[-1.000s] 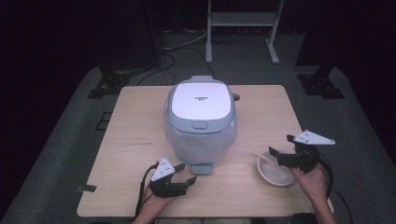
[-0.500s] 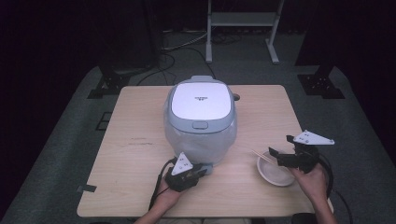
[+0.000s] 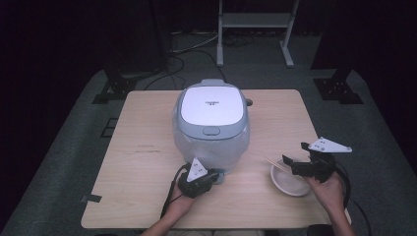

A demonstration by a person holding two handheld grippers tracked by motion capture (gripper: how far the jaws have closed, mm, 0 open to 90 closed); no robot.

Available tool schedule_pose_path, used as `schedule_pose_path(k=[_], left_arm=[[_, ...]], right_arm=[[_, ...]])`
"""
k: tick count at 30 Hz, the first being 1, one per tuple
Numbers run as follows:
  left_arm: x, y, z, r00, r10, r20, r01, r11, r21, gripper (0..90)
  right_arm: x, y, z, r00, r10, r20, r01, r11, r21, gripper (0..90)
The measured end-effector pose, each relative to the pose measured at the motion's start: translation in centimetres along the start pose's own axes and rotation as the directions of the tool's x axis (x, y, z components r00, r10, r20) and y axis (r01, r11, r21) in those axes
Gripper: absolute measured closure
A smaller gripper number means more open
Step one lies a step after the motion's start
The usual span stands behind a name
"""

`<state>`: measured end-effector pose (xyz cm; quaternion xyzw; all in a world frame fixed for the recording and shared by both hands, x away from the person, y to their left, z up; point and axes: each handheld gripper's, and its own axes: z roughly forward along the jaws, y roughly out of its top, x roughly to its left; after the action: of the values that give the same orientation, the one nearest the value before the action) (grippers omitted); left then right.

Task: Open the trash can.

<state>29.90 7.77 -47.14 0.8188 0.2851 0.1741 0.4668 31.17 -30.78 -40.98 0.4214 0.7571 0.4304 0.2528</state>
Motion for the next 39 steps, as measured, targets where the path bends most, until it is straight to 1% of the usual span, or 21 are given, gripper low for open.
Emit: schedule_pose_path(k=[2, 5, 11, 16, 17, 18, 20, 22, 24, 25, 27, 28, 30, 32, 33, 35, 37, 39], left_arm=[[0.1, 0.1, 0.2, 0.9999, 0.007, -0.009, -0.007, 1.0, 0.0, 70.9], [0.4, 0.3, 0.4, 0.9999, 0.006, -0.011, -0.006, 1.0, 0.003, 70.8], [0.7, 0.5, 0.8, 0.9995, 0.019, -0.026, -0.019, 0.9998, 0.003, 70.8], [0.9, 0.7, 1.0, 0.9998, 0.017, -0.009, -0.016, 0.9997, 0.019, 72.1], [0.9, 0.7, 1.1, 0.9997, 0.025, -0.009, -0.025, 0.9995, 0.021, 72.6], [0.9, 0.7, 1.1, 0.9991, 0.041, -0.014, -0.041, 0.999, 0.021, 73.4], [0.7, 0.7, 1.2, 0.9979, 0.06, -0.024, -0.059, 0.998, 0.024, 74.6], [0.7, 0.7, 1.2, 0.9977, 0.064, -0.024, -0.063, 0.9977, 0.024, 74.8], [0.8, 0.7, 1.3, 0.9982, 0.057, -0.016, -0.057, 0.9981, 0.022, 75.2], [0.8, 0.7, 1.3, 0.9977, 0.066, -0.016, -0.065, 0.9976, 0.021, 75.3], [0.5, 0.7, 1.3, 0.9953, 0.095, -0.022, -0.094, 0.9953, 0.023, 77.7], [0.3, 0.6, 1.3, 0.9928, 0.116, -0.032, -0.115, 0.9931, 0.024, 79.2], [0.2, 0.7, 1.3, 0.9909, 0.128, -0.041, -0.127, 0.9913, 0.035, 79.8], [0.4, 0.7, 1.4, 0.9945, 0.102, -0.025, -0.101, 0.9943, 0.034, 79.7], [0.4, 0.7, 1.5, 0.9947, 0.101, -0.02, -0.1, 0.9943, 0.037, 79.7], [0.4, 0.7, 1.5, 0.9935, 0.112, -0.019, -0.111, 0.9928, 0.046, 79.7], [0.4, 0.7, 1.6, 0.9936, 0.111, -0.017, -0.11, 0.9922, 0.057, 79.7], [0.5, 0.7, 1.7, 0.9927, 0.12, -0.012, -0.119, 0.9901, 0.074, 79.7]], right_arm=[[0.1, 0.0, 0.0, 1.0, -0.007, -0.001, 0.007, 1.0, 0.002, 12.6], [0.1, 0.0, 0.0, 1.0, -0.006, -0.003, 0.006, 1.0, 0.004, 12.6], [0.0, -0.1, 0.1, 0.9999, -0.003, -0.01, 0.003, 1.0, 0.008, 12.6], [0.1, 0.0, 0.0, 0.9998, -0.007, -0.017, 0.008, 0.9999, 0.008, 12.6], [0.1, 0.0, 0.0, 0.9998, -0.007, -0.019, 0.007, 0.9999, 0.008, 12.6], [0.1, 0.0, 0.0, 0.9998, -0.007, -0.021, 0.007, 0.9999, 0.008, 12.6], [0.1, -0.1, 0.0, 0.9997, -0.01, -0.024, 0.011, 0.9999, 0.01, 12.6], [0.1, -0.1, 0.0, 0.9995, -0.013, -0.028, 0.013, 0.9998, 0.012, 12.6], [0.2, -0.1, 0.0, 0.9994, -0.017, -0.031, 0.018, 0.9997, 0.014, 12.6], [0.2, -0.1, 0.0, 0.9993, -0.018, -0.033, 0.019, 0.9997, 0.016, 12.6], [0.2, -0.1, 0.0, 0.9991, -0.02, -0.036, 0.021, 0.9996, 0.017, 12.6], [0.2, -0.1, 0.0, 0.9991, -0.021, -0.037, 0.021, 0.9996, 0.017, 12.6], [0.2, -0.1, -0.1, 0.9991, -0.02, -0.039, 0.021, 0.9997, 0.016, 12.6], [0.2, -0.1, -0.1, 0.9991, -0.018, -0.04, 0.018, 0.9997, 0.014, 12.7], [0.2, -0.1, -0.1, 0.999, -0.021, -0.039, 0.021, 0.9997, 0.013, 12.6], [0.3, -0.1, -0.1, 0.9989, -0.022, -0.041, 0.023, 0.9996, 0.016, 12.6], [0.3, -0.1, -0.1, 0.9988, -0.021, -0.043, 0.022, 0.9996, 0.017, 12.7], [0.3, -0.1, -0.1, 0.9986, -0.027, -0.045, 0.027, 0.9995, 0.015, 12.7]])
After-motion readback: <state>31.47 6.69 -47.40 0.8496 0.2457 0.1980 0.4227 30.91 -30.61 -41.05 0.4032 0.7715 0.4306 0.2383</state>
